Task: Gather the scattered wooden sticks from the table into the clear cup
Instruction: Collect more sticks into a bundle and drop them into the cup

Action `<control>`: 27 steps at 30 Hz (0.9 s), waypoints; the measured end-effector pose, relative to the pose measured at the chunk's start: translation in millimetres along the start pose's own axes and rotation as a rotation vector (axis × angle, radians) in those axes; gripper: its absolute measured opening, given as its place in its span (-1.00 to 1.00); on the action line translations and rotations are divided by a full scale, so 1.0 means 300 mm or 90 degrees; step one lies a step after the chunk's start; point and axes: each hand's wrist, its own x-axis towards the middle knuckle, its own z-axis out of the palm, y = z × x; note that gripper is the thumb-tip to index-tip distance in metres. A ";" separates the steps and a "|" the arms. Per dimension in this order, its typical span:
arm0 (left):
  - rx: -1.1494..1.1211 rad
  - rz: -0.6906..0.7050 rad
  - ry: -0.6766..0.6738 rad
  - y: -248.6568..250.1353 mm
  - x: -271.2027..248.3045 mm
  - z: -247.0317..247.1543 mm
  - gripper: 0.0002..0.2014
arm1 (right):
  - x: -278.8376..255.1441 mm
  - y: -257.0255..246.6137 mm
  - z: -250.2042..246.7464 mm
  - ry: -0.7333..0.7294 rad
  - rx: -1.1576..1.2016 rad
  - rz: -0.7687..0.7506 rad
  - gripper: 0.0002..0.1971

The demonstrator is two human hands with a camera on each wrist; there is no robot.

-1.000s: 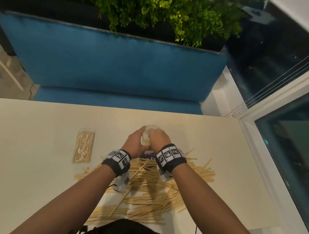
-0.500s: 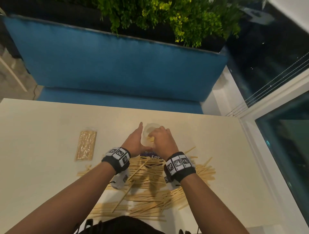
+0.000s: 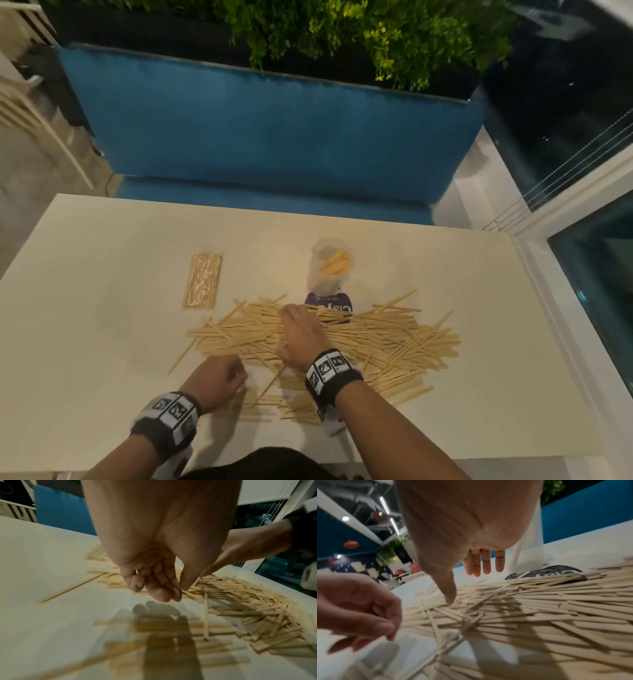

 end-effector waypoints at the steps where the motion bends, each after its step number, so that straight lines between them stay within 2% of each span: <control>1: 0.002 -0.013 0.002 -0.033 -0.026 0.008 -0.86 | 0.011 -0.015 0.017 -0.019 -0.035 -0.006 -0.17; 3: -0.013 -0.029 0.009 -0.079 -0.061 0.020 -0.88 | 0.032 -0.030 0.038 -0.036 -0.095 -0.009 -0.17; 7: -0.038 -0.046 0.017 -0.145 -0.102 0.040 -0.90 | 0.065 -0.055 0.045 -0.052 -0.154 -0.003 -0.43; 15: -0.088 -0.056 0.017 -0.191 -0.103 0.043 -0.93 | 0.093 -0.059 0.055 -0.126 -0.211 -0.008 -0.39; 18: -0.112 -0.055 0.015 -0.189 -0.097 0.027 -0.95 | 0.096 -0.043 0.055 -0.119 -0.199 0.004 -0.55; 20: -0.135 -0.054 0.024 -0.180 -0.094 0.011 -0.93 | 0.090 -0.028 0.046 -0.115 -0.196 0.009 -0.59; 24: -0.170 -0.062 0.088 -0.162 -0.077 -0.021 -0.83 | 0.074 0.012 0.019 -0.099 -0.207 0.006 -0.57; 27: -0.217 -0.077 0.194 -0.131 -0.048 -0.043 -0.80 | 0.073 0.047 0.007 -0.086 -0.185 0.019 -0.62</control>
